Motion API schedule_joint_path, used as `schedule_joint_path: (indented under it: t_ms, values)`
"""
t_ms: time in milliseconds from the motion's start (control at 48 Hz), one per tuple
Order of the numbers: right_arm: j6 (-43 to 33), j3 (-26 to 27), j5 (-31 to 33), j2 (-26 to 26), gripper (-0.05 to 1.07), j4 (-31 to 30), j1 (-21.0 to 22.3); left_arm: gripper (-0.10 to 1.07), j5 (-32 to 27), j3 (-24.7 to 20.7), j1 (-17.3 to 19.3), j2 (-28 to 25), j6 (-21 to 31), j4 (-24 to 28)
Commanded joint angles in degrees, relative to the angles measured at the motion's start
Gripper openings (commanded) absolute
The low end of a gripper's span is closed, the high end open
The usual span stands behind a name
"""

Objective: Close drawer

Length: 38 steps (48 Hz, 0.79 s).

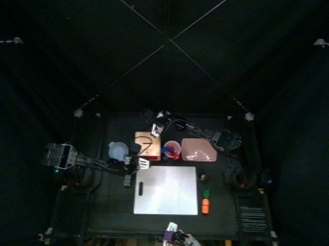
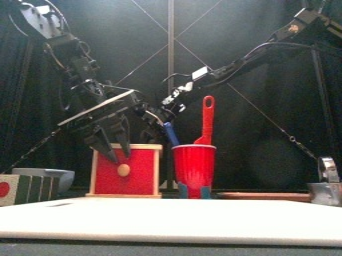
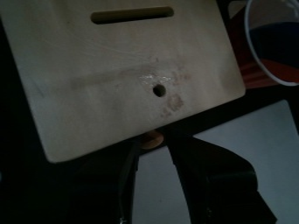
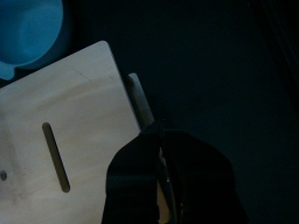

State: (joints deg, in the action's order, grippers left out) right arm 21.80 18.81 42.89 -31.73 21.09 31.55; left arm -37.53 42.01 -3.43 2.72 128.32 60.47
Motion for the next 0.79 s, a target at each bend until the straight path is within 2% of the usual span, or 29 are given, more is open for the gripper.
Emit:
schedule_joint_path:
  t_ms: [0, 292, 438, 625, 771]
  values:
    - [0.2, 1.3, -0.2, 3.4, 0.36, 0.0, -0.2, 0.75, -0.2, -0.4, -1.1, 1.9, 0.0, 0.4]
    - [0.2, 1.2, -0.2, 5.3, 0.36, 0.0, -0.2, 0.75, -0.6, 2.9, -4.7, 7.8, -0.2, -0.7]
    - [0.3, 0.5, -0.1, 6.1, 0.36, 0.0, -0.5, 0.75, -0.5, 7.1, -7.4, 13.2, -0.9, -1.9]
    - [0.3, 0.3, -0.2, 6.0, 0.36, -0.1, -0.7, 0.76, -0.9, 12.2, -11.5, 21.6, -1.0, -8.2]
    - [0.3, 0.2, -0.3, 5.7, 0.36, -0.1, -1.1, 0.79, -1.1, 14.7, -12.7, 25.1, -1.7, -12.2]
